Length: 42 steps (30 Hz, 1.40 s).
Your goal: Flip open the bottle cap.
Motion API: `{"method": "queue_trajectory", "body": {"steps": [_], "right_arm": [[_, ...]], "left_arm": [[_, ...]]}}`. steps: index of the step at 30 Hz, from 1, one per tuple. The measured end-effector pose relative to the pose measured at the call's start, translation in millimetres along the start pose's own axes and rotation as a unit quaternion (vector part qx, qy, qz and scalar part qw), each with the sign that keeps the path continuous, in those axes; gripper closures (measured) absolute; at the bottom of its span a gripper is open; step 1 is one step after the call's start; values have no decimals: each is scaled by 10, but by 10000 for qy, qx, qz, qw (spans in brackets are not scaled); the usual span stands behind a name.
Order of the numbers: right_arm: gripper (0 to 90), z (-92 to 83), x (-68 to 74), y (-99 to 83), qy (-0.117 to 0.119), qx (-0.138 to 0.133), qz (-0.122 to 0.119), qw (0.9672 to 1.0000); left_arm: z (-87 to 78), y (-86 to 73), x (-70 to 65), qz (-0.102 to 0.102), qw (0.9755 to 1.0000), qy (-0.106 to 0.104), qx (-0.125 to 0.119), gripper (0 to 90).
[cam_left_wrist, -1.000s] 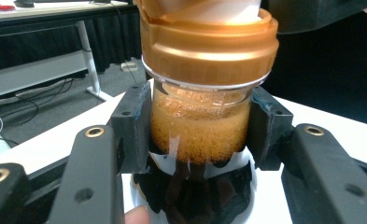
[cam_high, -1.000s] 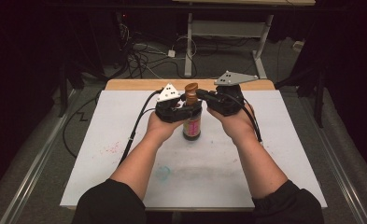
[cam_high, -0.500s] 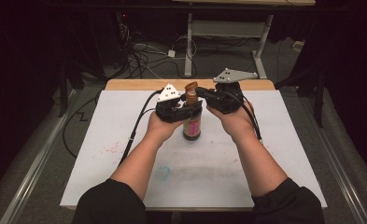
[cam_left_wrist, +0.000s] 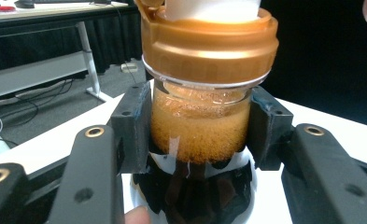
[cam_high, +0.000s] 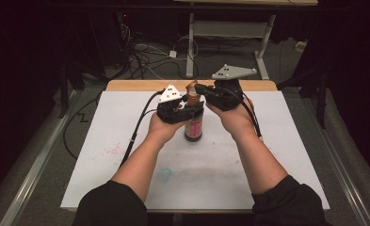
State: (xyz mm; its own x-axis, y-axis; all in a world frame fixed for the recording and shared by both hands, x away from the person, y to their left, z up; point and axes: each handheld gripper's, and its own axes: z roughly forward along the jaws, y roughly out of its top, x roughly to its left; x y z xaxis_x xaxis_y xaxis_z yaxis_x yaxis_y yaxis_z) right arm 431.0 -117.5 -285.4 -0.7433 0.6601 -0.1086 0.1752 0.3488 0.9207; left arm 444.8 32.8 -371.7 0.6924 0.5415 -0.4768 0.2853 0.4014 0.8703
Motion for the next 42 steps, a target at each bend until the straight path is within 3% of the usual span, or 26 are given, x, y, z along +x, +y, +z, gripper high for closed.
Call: {"method": "queue_trajectory", "body": {"steps": [10, 15, 30, 42], "right_arm": [[900, 272, -19, 172, 49, 117, 43, 9999], [900, 297, -19, 198, 52, 105, 47, 9999], [900, 100, -12, 207, 28, -39, -1, 10000], [900, -129, -75, 54, -81, -86, 40, 9999]], "left_arm": [[0, -6, -3, 22, 10000, -19, -3, 467], [0, -9, -5, 21, 10000, -23, -8, 467], [0, -9, -7, 10, 10000, -16, -17, 465], [5, 1, -9, -7, 10000, 24, 7, 463]]}}
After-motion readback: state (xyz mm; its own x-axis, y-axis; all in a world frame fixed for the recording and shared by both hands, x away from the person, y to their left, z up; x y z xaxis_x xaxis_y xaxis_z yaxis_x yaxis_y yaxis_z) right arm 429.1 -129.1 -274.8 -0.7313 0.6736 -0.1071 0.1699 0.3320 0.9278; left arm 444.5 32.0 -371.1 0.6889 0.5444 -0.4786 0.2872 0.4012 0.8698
